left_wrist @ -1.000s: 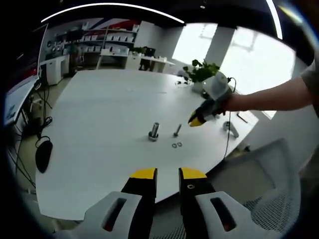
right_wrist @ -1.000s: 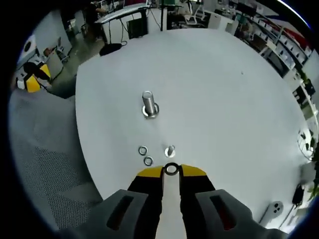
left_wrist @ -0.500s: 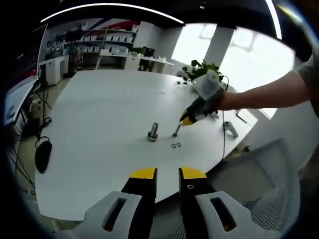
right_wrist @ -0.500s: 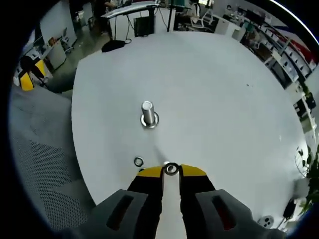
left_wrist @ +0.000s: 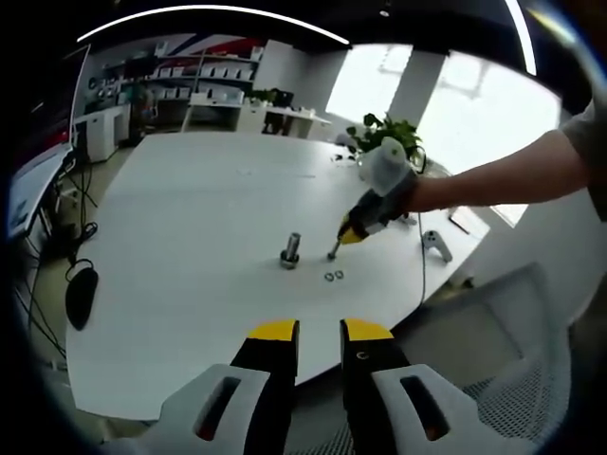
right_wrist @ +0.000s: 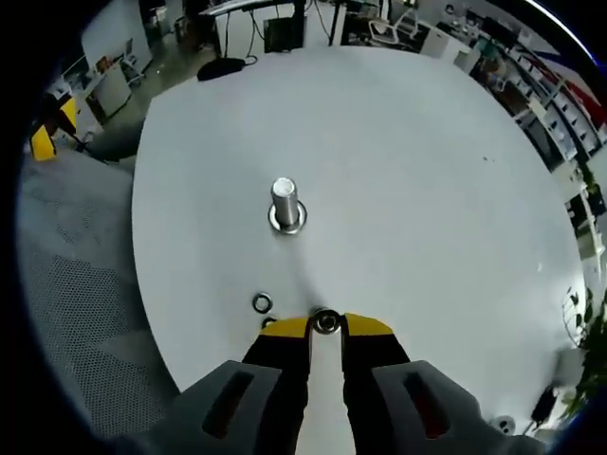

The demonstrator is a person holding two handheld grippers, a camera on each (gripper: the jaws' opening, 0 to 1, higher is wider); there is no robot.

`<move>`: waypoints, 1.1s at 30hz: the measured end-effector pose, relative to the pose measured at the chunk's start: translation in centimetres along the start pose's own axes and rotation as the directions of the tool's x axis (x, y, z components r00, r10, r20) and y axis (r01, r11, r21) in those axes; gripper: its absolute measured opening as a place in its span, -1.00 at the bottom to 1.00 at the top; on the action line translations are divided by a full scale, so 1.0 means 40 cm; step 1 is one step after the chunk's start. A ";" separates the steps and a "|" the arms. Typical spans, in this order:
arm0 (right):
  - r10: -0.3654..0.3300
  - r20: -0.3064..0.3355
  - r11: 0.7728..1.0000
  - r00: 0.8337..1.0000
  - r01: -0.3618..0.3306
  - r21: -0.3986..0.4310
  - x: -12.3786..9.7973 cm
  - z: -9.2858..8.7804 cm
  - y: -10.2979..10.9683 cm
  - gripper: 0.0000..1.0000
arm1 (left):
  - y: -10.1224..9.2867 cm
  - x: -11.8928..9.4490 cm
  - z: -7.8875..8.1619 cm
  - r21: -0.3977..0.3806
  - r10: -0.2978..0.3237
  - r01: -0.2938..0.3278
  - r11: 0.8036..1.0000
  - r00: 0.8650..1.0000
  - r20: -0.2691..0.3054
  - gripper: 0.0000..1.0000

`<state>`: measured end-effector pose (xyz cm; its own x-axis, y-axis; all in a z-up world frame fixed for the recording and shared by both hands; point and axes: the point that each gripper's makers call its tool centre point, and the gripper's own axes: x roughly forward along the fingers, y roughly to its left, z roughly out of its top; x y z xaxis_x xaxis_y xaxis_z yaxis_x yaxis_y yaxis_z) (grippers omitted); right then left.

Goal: Place the washer onto the threaded stud by aligning its center hole with the stud, sliding it down to the base, and recovering from edge contact or off-axis alignment until the washer reaches the visible bottom stop.

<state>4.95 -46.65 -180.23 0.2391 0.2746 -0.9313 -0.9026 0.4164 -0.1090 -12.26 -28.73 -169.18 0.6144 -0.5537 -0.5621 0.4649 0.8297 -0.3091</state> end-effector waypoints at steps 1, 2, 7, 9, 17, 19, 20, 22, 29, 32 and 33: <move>0.005 -0.007 1.000 1.000 -0.005 0.001 0.007 0.000 0.001 -0.73 | -0.001 0.000 0.000 0.001 -0.003 0.003 1.000 1.000 -0.001 -0.70; 0.006 -0.010 1.000 1.000 -0.005 0.002 0.009 0.000 0.001 -0.73 | -0.002 0.001 0.000 0.002 -0.004 0.004 1.000 1.000 -0.001 -0.70; 0.015 -0.042 1.000 0.999 -0.015 0.006 0.039 -0.009 0.002 -0.73 | -0.004 0.002 -0.001 0.002 -0.010 0.010 1.000 1.000 -0.004 -0.70; 0.017 -0.052 1.000 0.999 -0.016 0.017 0.054 -0.016 -0.001 -0.73 | -0.004 0.002 -0.002 0.000 -0.011 0.011 1.000 1.000 -0.004 -0.70; 0.015 -0.076 0.998 0.997 -0.010 0.064 0.095 -0.044 0.002 -0.72 | -0.011 0.004 -0.008 0.009 -0.022 0.022 1.000 1.000 -0.021 -0.71; 0.012 -0.066 0.997 0.998 -0.007 0.074 0.097 -0.041 0.001 -0.71 | -0.012 0.004 -0.009 0.007 -0.023 0.023 1.000 0.999 -0.022 -0.71; 0.010 -0.060 0.996 0.998 -0.005 0.086 0.099 -0.038 0.000 -0.71 | -0.012 0.003 -0.009 0.007 -0.024 0.024 1.000 0.999 -0.023 -0.71; 0.012 -0.063 0.996 0.998 -0.007 0.087 0.099 -0.038 -0.001 -0.71 | -0.013 0.004 -0.010 0.009 -0.026 0.026 1.000 0.999 -0.025 -0.71; 0.007 -0.058 0.996 0.998 -0.002 0.092 0.077 -0.047 0.002 -0.66 | -0.015 0.004 -0.010 0.011 -0.027 0.028 1.000 0.999 -0.028 -0.71; 0.005 -0.062 0.995 0.998 0.002 0.098 0.062 -0.064 0.002 -0.65 | -0.014 0.005 -0.013 0.011 -0.026 0.026 1.000 0.999 -0.033 -0.72; 0.004 -0.063 0.994 0.998 0.003 0.109 0.057 -0.069 0.003 -0.65 | -0.014 0.005 -0.013 0.009 -0.026 0.026 1.000 0.999 -0.034 -0.72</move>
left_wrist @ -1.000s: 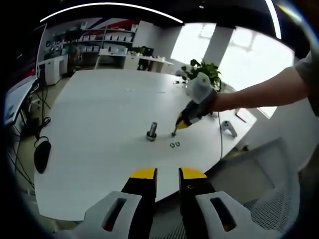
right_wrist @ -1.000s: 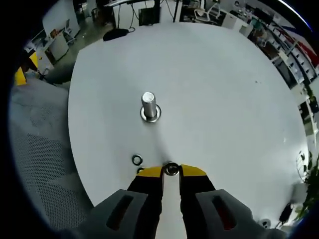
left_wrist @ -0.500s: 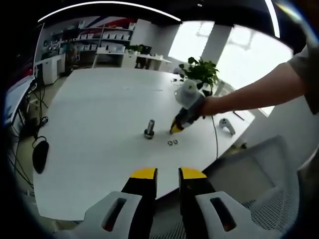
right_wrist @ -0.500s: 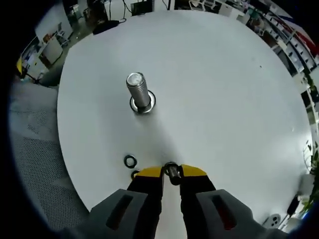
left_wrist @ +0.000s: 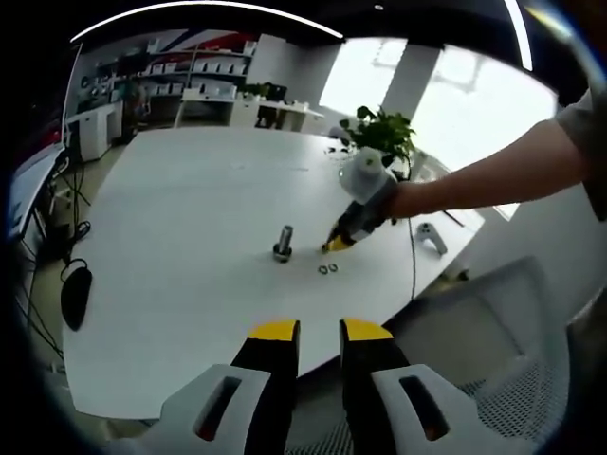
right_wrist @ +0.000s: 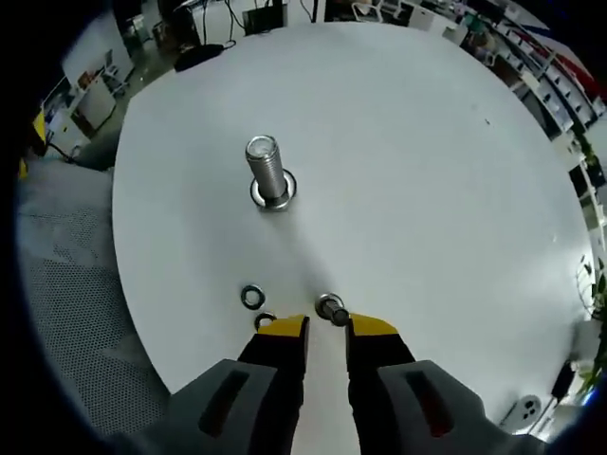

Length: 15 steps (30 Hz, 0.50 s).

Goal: Place the washer onto the threaded stud by aligning its center hole with the stud, sliding it down to the base, and recovering from edge contact or off-axis alignment until the washer reaches the visible bottom stop.

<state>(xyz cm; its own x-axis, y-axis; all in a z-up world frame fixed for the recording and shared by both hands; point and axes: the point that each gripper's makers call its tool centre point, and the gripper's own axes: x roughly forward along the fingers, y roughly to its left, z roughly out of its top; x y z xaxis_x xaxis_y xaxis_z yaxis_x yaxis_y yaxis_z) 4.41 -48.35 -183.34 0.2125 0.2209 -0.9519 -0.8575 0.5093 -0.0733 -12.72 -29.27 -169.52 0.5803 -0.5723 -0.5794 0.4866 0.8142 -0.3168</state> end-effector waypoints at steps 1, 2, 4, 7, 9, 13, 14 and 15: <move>0.001 0.004 1.000 1.000 -0.001 0.024 -0.005 -0.004 0.000 -0.64 | 0.000 -0.001 0.000 -0.004 0.001 -0.001 1.000 1.000 0.000 -0.72; 0.000 0.009 0.999 1.000 -0.001 0.034 -0.006 -0.005 -0.002 -0.62 | 0.000 -0.001 -0.001 -0.005 0.002 -0.002 1.000 1.000 0.000 -0.72; -0.003 0.027 0.999 1.000 0.002 0.049 -0.012 -0.006 -0.001 -0.61 | 0.001 -0.001 -0.004 -0.005 0.006 -0.006 1.000 1.000 -0.006 -0.72; -0.002 0.030 0.998 1.000 0.000 0.063 -0.022 -0.020 0.011 -0.58 | 0.002 0.001 -0.010 -0.003 0.009 -0.009 1.000 1.000 -0.014 -0.72; -0.001 0.030 0.997 1.000 -0.001 0.082 -0.028 -0.033 0.020 -0.58 | 0.003 0.000 -0.009 -0.005 0.011 -0.011 1.000 1.000 -0.013 -0.72; -0.002 0.040 0.991 0.999 -0.003 0.132 -0.036 -0.050 0.036 -0.56 | 0.004 -0.002 -0.010 -0.019 0.007 -0.008 1.000 1.000 -0.009 -0.72; -0.003 0.041 0.990 0.999 -0.003 0.143 -0.038 -0.054 0.045 -0.55 | 0.001 -0.002 -0.010 -0.020 0.003 -0.003 1.000 1.000 -0.010 -0.72; -0.002 0.040 0.989 0.999 -0.003 0.148 -0.038 -0.057 0.051 -0.54 | -0.002 -0.001 -0.011 -0.017 -0.005 0.005 1.000 1.000 -0.011 -0.72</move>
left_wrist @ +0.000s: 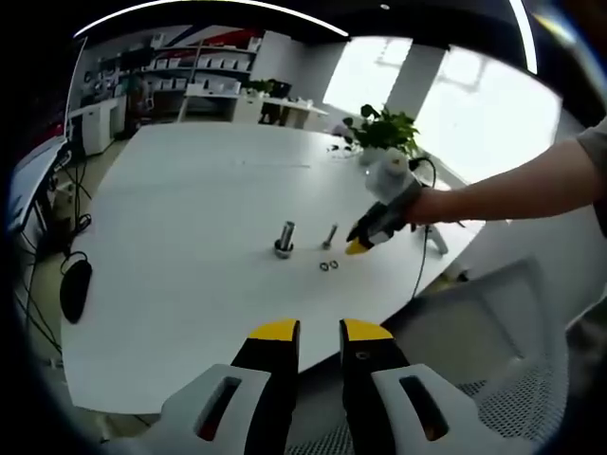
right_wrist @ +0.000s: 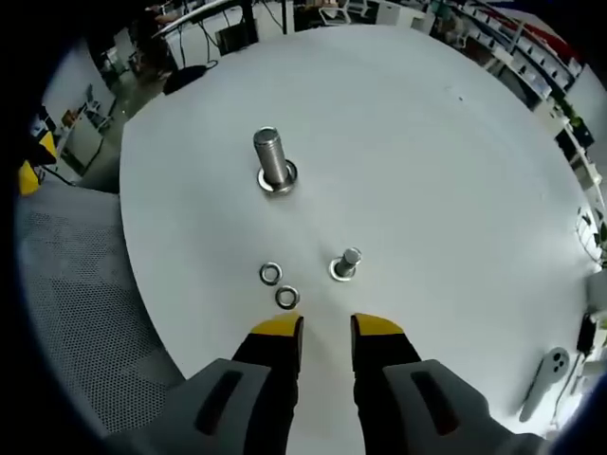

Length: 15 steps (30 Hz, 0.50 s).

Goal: Place the washer onto the threaded stud by aligning its center hole with the stud, sliding it down to the base, and recovering from edge contact or off-axis alignment until the washer reaches the visible bottom stop.

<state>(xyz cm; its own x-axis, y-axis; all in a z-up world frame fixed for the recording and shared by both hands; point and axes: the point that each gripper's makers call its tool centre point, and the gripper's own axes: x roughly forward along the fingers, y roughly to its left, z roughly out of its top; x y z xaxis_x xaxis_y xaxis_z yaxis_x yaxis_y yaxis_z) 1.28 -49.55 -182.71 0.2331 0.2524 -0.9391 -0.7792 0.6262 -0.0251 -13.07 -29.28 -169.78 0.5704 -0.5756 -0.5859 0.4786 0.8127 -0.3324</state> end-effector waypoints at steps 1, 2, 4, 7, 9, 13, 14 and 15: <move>0.000 -0.002 1.000 1.000 0.000 0.004 0.000 -0.004 0.005 -0.54 | -0.003 0.001 0.000 0.005 -0.006 0.006 1.000 1.000 -0.001 -0.72; -0.001 -0.007 1.000 1.000 0.001 0.005 0.001 -0.010 0.014 -0.53 | -0.007 0.002 -0.002 0.010 -0.014 0.014 1.000 1.000 -0.004 -0.72; -0.002 -0.015 1.000 1.000 0.002 0.001 0.000 -0.019 0.028 -0.53 | -0.012 0.004 -0.006 0.015 -0.024 0.024 1.000 1.000 -0.012 -0.72; -0.004 -0.024 1.000 1.000 0.004 -0.005 -0.003 -0.029 0.042 -0.53 | -0.015 0.003 -0.004 0.015 -0.029 0.029 0.999 1.000 -0.006 -0.72; -0.003 -0.025 1.000 1.000 0.002 -0.007 -0.005 -0.034 0.049 -0.53 | -0.013 0.002 -0.006 0.005 -0.021 0.021 1.000 1.000 -0.005 -0.72; -0.006 -0.078 1.000 0.997 0.004 -0.021 -0.010 -0.064 0.056 -0.53 | -0.018 0.000 -0.008 0.006 -0.039 0.039 0.999 0.999 -0.005 -0.72; -0.009 -0.085 1.000 0.996 0.007 -0.019 -0.012 -0.068 0.054 -0.53 | -0.021 0.000 -0.003 0.007 -0.044 0.044 0.999 0.999 0.003 -0.72; -0.010 -0.090 1.000 0.996 0.009 -0.016 -0.013 -0.071 0.054 -0.53 | -0.024 0.000 -0.001 0.012 -0.046 0.046 0.999 0.999 0.004 -0.71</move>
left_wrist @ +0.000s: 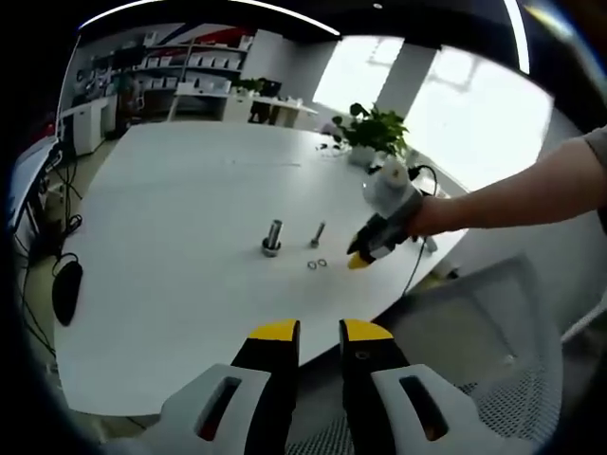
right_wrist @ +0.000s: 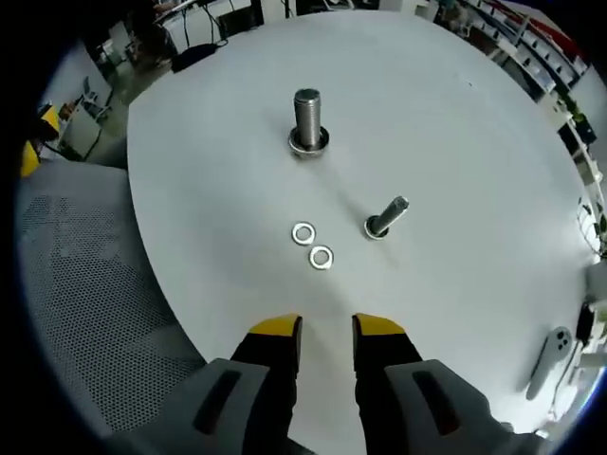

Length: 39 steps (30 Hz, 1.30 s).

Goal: Place the washer onto the threaded stud by aligning its center hole with the stud, sliding it down to the base, and recovering from edge contact or off-axis alignment until the washer reaches the visible bottom stop.

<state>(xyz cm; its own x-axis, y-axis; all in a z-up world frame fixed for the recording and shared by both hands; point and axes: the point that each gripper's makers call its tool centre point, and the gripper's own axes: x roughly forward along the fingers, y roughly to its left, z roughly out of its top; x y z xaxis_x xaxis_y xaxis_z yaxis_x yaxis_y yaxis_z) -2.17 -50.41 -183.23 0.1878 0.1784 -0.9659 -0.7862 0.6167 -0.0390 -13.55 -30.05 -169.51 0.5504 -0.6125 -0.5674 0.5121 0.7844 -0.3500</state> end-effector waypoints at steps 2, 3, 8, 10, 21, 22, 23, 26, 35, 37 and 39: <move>0.000 -0.009 1.000 1.000 0.000 0.004 -0.002 -0.002 0.005 -0.53 | -0.002 0.002 -0.001 0.018 -0.001 0.002 1.000 1.000 -0.005 -0.71; 0.002 -0.015 1.000 1.000 -0.002 -0.002 -0.002 -0.001 0.012 -0.53 | -0.003 0.002 -0.002 0.018 -0.004 0.004 1.000 1.000 -0.005 -0.71; 0.012 -0.044 0.997 0.999 -0.015 -0.076 -0.001 0.012 0.036 -0.52 | -0.009 0.000 0.003 0.023 -0.012 0.012 1.000 1.000 0.004 -0.71; 0.024 -0.051 0.985 0.998 -0.032 -0.170 0.000 0.024 0.052 -0.49 | -0.009 0.001 0.002 0.024 -0.012 0.012 1.000 1.000 0.000 -0.71; 0.058 -0.062 0.977 0.996 -0.070 -0.203 0.025 0.050 0.059 -0.45 | 0.005 0.001 0.004 0.016 0.012 -0.012 1.000 1.000 0.007 -0.71; 0.062 -0.063 0.976 0.996 -0.074 -0.203 0.029 0.051 0.059 -0.45 | 0.007 0.001 0.000 0.007 0.013 -0.013 1.000 1.000 0.001 -0.71; 0.067 -0.066 0.977 0.996 -0.079 -0.200 0.032 0.052 0.059 -0.45 | 0.007 0.001 -0.002 0.009 0.017 -0.017 1.000 1.000 -0.003 -0.71; 0.074 -0.078 0.970 0.994 -0.090 -0.227 0.044 0.056 0.063 -0.44 | 0.011 -0.001 0.002 0.030 0.034 -0.034 0.999 0.999 0.007 -0.71; 0.053 -0.081 0.967 0.995 -0.072 -0.243 0.063 0.056 0.046 -0.46 | 0.004 0.004 -0.005 0.035 0.017 -0.017 0.999 1.000 -0.018 -0.72; 0.059 -0.075 0.973 0.995 -0.074 -0.219 0.068 0.058 0.042 -0.47 | 0.006 0.004 -0.005 0.029 0.018 -0.017 0.999 1.000 -0.016 -0.72; 0.063 -0.073 0.974 0.995 -0.077 -0.211 0.074 0.060 0.042 -0.48 | 0.007 0.002 -0.001 0.030 0.021 -0.021 0.999 1.000 -0.006 -0.72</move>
<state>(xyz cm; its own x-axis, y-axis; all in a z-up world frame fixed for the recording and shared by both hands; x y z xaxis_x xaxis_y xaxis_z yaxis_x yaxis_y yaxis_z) -1.51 -47.00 -185.52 0.0948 0.1602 -0.9825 -0.9048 0.4255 -0.0179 -13.36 -29.88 -169.68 0.5571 -0.5954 -0.5789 0.5201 0.7936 -0.3157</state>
